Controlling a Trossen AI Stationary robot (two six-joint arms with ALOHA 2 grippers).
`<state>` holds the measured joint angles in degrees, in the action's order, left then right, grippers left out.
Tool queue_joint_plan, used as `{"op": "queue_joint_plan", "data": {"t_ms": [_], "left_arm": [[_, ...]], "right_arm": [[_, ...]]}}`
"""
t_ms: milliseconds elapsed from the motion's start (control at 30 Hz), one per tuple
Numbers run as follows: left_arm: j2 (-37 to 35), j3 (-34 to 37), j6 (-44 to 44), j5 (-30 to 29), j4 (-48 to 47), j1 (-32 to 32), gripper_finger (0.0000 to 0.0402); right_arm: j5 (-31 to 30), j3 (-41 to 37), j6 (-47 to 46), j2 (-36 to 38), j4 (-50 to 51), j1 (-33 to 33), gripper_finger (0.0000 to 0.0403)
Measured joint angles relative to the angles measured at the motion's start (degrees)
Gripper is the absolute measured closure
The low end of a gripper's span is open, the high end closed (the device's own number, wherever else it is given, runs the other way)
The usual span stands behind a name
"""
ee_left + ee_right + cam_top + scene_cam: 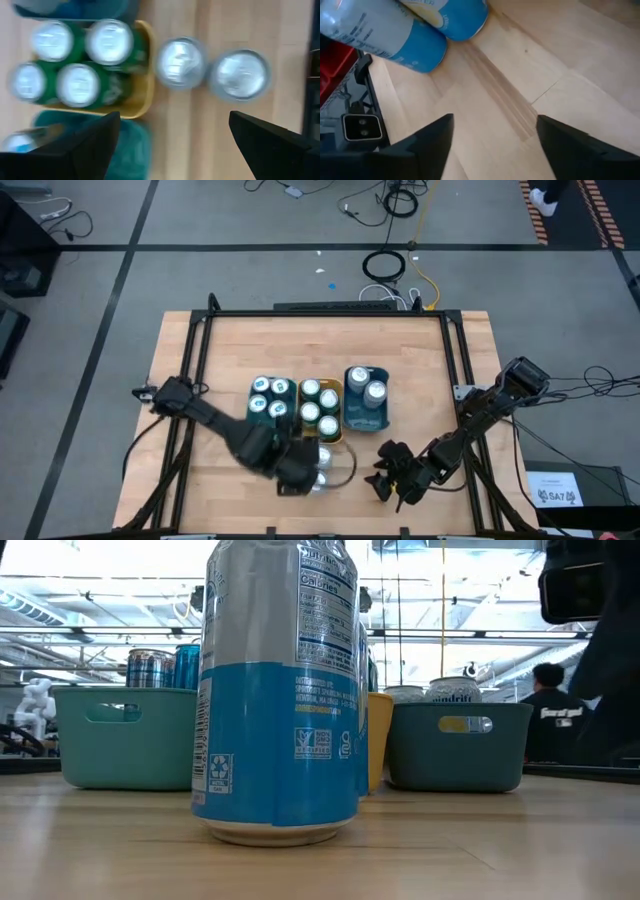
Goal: Sort soda cans
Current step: Put the blue and white soda can into the dark blue bin
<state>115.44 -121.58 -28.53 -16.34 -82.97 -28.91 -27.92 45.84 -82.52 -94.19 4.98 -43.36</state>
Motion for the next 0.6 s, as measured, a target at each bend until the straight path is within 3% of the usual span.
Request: {"op": "queue_joint_plan", "data": {"t_ms": [133,300,467,600], "left_arm": [[-4.7,12.2,-4.8,-1.7,10.4,-2.7,0.0020],[-17.5,33.7,-9.3,-3.5,26.6,-6.0,0.0020],[-33.4,57.0,-13.0,-4.1,43.7,-7.6,0.0020],[-45.2,71.5,-13.1,-4.0,56.2,-8.7,0.0020]], "right_arm": [[2.6,0.0,-1.1,0.0,-0.1,1.2,0.0074],[5.8,0.0,-1.0,0.0,-0.5,2.1,0.0026],[5.7,0.0,-1.0,0.0,-0.5,2.1,0.0010],[5.4,0.0,-1.7,-0.2,-0.5,2.5,0.0010]]}}
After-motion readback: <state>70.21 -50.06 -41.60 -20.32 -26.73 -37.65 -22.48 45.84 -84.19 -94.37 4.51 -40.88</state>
